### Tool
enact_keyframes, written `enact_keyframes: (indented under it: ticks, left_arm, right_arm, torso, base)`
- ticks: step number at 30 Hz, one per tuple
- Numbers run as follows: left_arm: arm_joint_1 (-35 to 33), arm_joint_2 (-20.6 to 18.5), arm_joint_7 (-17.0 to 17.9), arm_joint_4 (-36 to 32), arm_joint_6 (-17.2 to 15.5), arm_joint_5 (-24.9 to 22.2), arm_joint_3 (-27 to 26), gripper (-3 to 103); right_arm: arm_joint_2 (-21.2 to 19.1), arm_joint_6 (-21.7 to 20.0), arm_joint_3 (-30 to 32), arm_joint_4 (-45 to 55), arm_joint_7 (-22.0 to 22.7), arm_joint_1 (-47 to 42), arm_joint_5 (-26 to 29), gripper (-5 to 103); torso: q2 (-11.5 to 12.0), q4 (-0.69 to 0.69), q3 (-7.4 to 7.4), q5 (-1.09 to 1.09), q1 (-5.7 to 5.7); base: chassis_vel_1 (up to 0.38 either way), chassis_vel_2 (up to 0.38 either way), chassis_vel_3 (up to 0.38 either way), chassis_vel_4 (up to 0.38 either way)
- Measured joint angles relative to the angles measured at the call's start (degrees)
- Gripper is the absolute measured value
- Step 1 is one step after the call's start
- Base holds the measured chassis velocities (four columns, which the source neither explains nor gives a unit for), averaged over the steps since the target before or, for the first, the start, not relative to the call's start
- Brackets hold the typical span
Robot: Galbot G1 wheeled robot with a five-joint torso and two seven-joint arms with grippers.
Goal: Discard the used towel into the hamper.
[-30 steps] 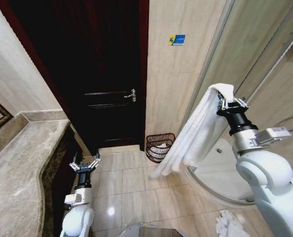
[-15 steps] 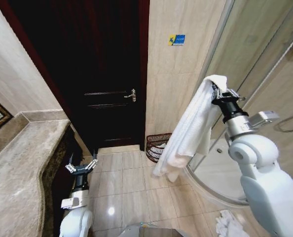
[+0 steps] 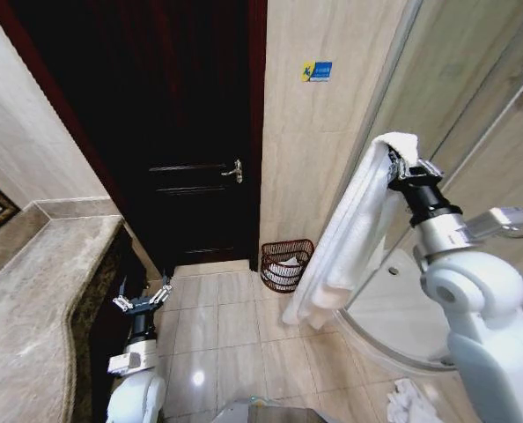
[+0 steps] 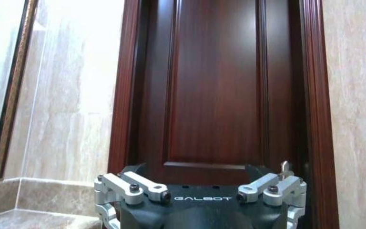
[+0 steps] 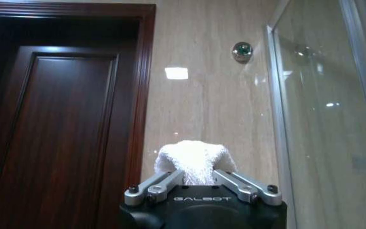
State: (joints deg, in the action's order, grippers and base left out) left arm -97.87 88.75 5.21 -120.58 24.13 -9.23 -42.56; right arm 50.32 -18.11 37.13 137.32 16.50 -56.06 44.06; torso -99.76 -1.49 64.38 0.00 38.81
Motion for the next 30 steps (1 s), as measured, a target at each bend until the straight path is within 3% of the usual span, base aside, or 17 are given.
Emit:
enact_keyframes:
  ticks: [10,12,13,17,20,23,26,30]
  left_arm:
    - [-1.4,-0.6,-0.1,-3.0,-1.6,0.9,-0.4,100]
    - [-1.4,-1.1,0.5,-4.1,-7.1,2.6,-0.4,100]
    - [-1.4,-1.1,0.5,-4.1,-7.1,2.6,-0.4,100]
    - [-1.0,-5.3,4.0,-6.4,-17.9,3.1,-0.1,100]
    - [-0.9,-6.8,5.0,-7.4,-19.9,2.3,0.0,100]
    - [-0.6,-7.3,5.1,-8.0,-20.5,1.8,0.0,100]
    - [0.4,-6.8,4.1,-8.8,-18.7,2.6,0.1,100]
    - [-0.1,-6.2,3.5,-8.9,-17.0,3.8,-0.1,100]
  right_arm:
    - [-0.4,-0.7,0.8,1.0,1.1,-0.1,1.7,4]
    - [0.1,-0.8,0.4,0.9,1.6,-0.6,1.6,4]
    - [0.1,-0.8,0.4,0.9,1.6,-0.6,1.6,4]
    - [-0.1,-1.1,-0.1,0.8,2.7,-2.4,2.2,4]
    - [-0.2,-1.2,0.2,1.1,2.7,-3.4,2.2,4]
    - [0.0,-1.2,0.5,1.3,1.9,-4.0,1.7,4]
    - [2.3,-1.0,-0.2,1.2,0.2,-3.7,-1.1,4]
    - [2.9,-1.2,-0.7,1.6,0.4,-3.3,-0.8,4]
  torso:
    - [0.1,0.0,-0.06,-0.02,-0.08]
    - [0.1,0.0,-0.07,-0.01,-0.08]
    - [0.1,0.0,-0.07,-0.01,-0.08]
    - [0.1,0.0,-0.07,0.01,-0.07]
    - [0.2,0.0,-0.08,-0.03,-0.07]
    - [0.2,0.01,-0.09,0.0,-0.08]
    - [0.2,0.02,-0.1,0.02,-0.1]
    - [0.2,0.0,-0.11,-0.02,-0.12]
  base:
    - [-0.006,0.009,0.012,-0.007]
    - [-0.062,0.059,0.061,-0.064]
    - [-0.074,0.075,0.061,-0.057]
    - [-0.079,0.063,0.095,-0.077]
    - [-0.1,0.079,0.079,-0.085]
    - [-0.071,0.072,0.073,-0.084]
    - [-0.086,0.071,0.098,-0.089]
    - [-0.081,0.099,0.101,-0.078]
